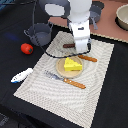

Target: Interact with the objects in diverse but meaningful ways.

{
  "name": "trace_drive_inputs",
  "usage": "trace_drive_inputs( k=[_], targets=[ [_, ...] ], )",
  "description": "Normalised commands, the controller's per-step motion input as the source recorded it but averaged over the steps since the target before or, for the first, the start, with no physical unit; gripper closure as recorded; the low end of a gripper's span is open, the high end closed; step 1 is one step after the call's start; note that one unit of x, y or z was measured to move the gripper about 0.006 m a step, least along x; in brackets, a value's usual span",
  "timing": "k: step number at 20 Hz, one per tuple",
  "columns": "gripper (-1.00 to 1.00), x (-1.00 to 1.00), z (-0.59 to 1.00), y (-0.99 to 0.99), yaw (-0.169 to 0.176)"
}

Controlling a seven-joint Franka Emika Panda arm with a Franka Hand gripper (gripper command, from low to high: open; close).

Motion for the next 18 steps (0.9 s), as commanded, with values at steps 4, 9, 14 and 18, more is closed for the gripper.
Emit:
trace_drive_inputs(
  k=[4, 9, 14, 18],
  targets=[
    [1.0, 0.42, -0.09, 0.24, 0.0],
    [1.0, 0.36, 0.27, 0.26, 0.008],
    [1.0, -0.04, 1.0, 0.43, -0.035],
    [1.0, -0.47, 1.0, 0.16, -0.013]
  ],
)
